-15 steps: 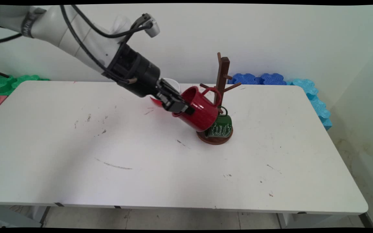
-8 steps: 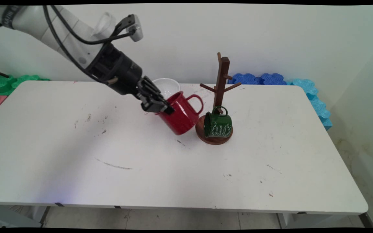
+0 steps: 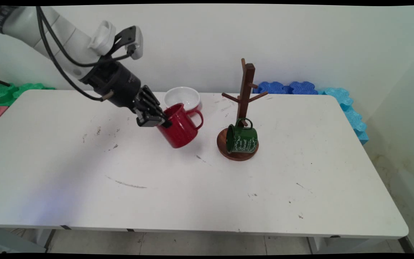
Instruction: Place the picked object on the table
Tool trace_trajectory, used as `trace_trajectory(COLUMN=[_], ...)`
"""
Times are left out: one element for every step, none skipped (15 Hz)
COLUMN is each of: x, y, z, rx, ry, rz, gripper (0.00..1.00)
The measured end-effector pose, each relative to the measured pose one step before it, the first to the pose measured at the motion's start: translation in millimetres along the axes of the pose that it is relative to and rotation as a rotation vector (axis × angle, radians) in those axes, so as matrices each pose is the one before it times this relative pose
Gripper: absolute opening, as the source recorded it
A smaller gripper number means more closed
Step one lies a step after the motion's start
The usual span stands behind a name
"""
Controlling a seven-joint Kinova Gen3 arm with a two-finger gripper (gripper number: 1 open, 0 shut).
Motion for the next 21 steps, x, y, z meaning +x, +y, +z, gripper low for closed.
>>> trace_trajectory(x=[-3.2,-2.2,-3.75,-3.07,-3.66,-3.39,-2.71,-2.86,-2.53,-1.93,-2.27,-1.88,-1.56,-1.82,-1.8,-1.44,-1.71,-1.65,-1.42,-1.66,-1.64], y=[-2.43,-1.59,-2.67,-2.12,-2.57,-2.24,-1.81,-1.95,-1.62,-1.35,-1.41,-1.32,-1.01,-0.99,-0.89,-0.69,-0.66,-0.54,-0.25,-0.23,0.0], z=[0.97,0.89,1.7,1.9,2.65,3.02,2.98,4.0,4.09,3.72,4.77,4.97,4.37,5.2,5.07,4.32,4.95,4.78,4.0,4.36,4.53], rx=[0.00809,0.0057,0.0098,0.0079,0.01008,0.00912,0.00776,0.00881,0.00801,0.00793,0.00938,0.00919,0.00811,0.00865,0.00881,0.00697,0.00802,0.00741,0.00571,0.00613,0.00528], ry=[-0.00962,-0.00686,-0.01104,-0.00896,-0.01088,-0.01018,-0.00827,-0.00898,-0.00839,-0.00662,-0.00762,-0.00705,-0.00603,-0.0071,-0.00667,-0.00545,-0.00637,-0.00601,-0.00508,-0.00526,-0.00514], rz=[0.01186,0.00834,0.01473,0.01309,0.01674,0.01681,0.01405,0.01657,0.01569,0.01388,0.01556,0.01491,0.01204,0.01389,0.01332,0.01096,0.0122,0.01172,0.00976,0.01025,0.01006], gripper=[0.0,0.0,0.0,0.0,0.0,0.0,0.0,0.0,0.0,0.0,0.0,0.0,0.0,0.0,0.0,0.0,0.0,0.0,0.0,0.0,0.0])
